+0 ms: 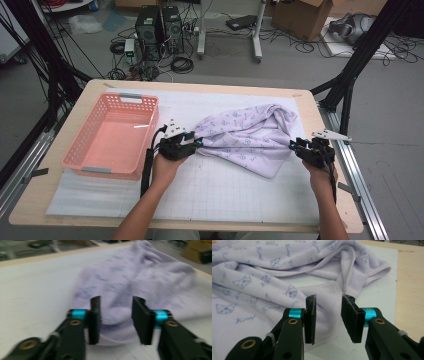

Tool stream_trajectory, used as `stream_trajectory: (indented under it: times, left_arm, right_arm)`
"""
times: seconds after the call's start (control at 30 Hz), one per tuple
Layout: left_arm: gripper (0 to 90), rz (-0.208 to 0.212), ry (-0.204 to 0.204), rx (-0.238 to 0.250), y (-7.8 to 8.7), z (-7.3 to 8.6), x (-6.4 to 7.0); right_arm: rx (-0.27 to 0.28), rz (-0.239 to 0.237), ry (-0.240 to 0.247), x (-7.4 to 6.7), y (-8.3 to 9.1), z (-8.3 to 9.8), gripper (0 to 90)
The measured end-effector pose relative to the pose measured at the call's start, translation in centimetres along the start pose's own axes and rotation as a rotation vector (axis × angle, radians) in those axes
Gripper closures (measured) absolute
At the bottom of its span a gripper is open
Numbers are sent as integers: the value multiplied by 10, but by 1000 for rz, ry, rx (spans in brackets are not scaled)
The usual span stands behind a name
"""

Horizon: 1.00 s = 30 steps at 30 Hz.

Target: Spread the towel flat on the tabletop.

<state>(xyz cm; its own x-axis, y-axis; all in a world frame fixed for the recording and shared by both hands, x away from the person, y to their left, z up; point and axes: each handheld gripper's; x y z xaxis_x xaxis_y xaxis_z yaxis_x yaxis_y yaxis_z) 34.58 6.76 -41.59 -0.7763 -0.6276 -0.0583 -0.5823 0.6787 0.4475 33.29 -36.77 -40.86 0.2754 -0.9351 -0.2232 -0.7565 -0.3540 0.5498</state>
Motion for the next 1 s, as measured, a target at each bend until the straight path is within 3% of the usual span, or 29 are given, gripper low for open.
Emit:
stream_trajectory:
  times: [0.1, 0.2, 0.3, 0.37, 0.47, 0.53, 0.6, 0.67, 0.73, 0.77, 0.83, 0.93, 1.0]
  left_arm:
    - [751, 70, -37, -58, -14, 4, 13]
    - [703, 88, -69, -99, -31, 7, 24]
    - [566, 69, -78, -145, -47, 7, 30]
    - [511, 43, -94, -173, -55, 7, 32]
    - [527, -24, -135, -209, -62, 4, 37]
    - [543, -30, -145, -205, -64, 3, 39]
    - [636, -22, -152, -206, -62, 3, 38]
    - [852, -46, -162, -224, -60, 2, 37]
    - [867, -37, -118, -236, -56, 2, 34]
    - [869, -33, -100, -243, -53, 2, 31]
    - [871, -28, -71, -210, -43, 3, 25]
    - [871, -47, -56, -147, -21, 1, 17]
    - [871, -82, -41, -126, -6, 1, 8]
  right_arm:
    - [-5, -7, 5, -2, 1, 4, 634]
    - [-8, -20, 7, -4, 1, 8, 632]
    - [-23, -65, 14, -7, 1, 13, 628]
    - [-46, -112, 54, -11, -1, 17, 618]
    - [-96, -145, 99, -18, -8, 21, 585]
    - [-134, -133, 122, -23, -16, 23, 576]
    - [-164, -116, 149, -28, -24, 26, 570]
    - [-206, -104, 167, -33, -32, 30, 570]
    - [-204, -98, 165, -38, -33, 32, 641]
    - [-218, -121, 147, -38, -31, 32, 754]
    - [-236, -155, 153, -41, -28, 35, 859]
    - [-271, -213, 177, -49, -24, 37, 869]
    - [-293, -303, 189, -57, -22, 40, 870]
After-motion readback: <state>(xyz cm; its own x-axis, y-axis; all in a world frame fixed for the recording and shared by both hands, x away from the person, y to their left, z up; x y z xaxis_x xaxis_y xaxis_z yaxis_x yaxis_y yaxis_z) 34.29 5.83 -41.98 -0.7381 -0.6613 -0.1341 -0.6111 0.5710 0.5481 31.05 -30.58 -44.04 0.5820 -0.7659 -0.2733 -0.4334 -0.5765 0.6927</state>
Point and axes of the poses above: each handheld gripper's, and its own axes: y roughly backward along the jaws, z roughly out of its underside, x roughly to its right, and after that the axes turned 11 degrees about -y, right-handed
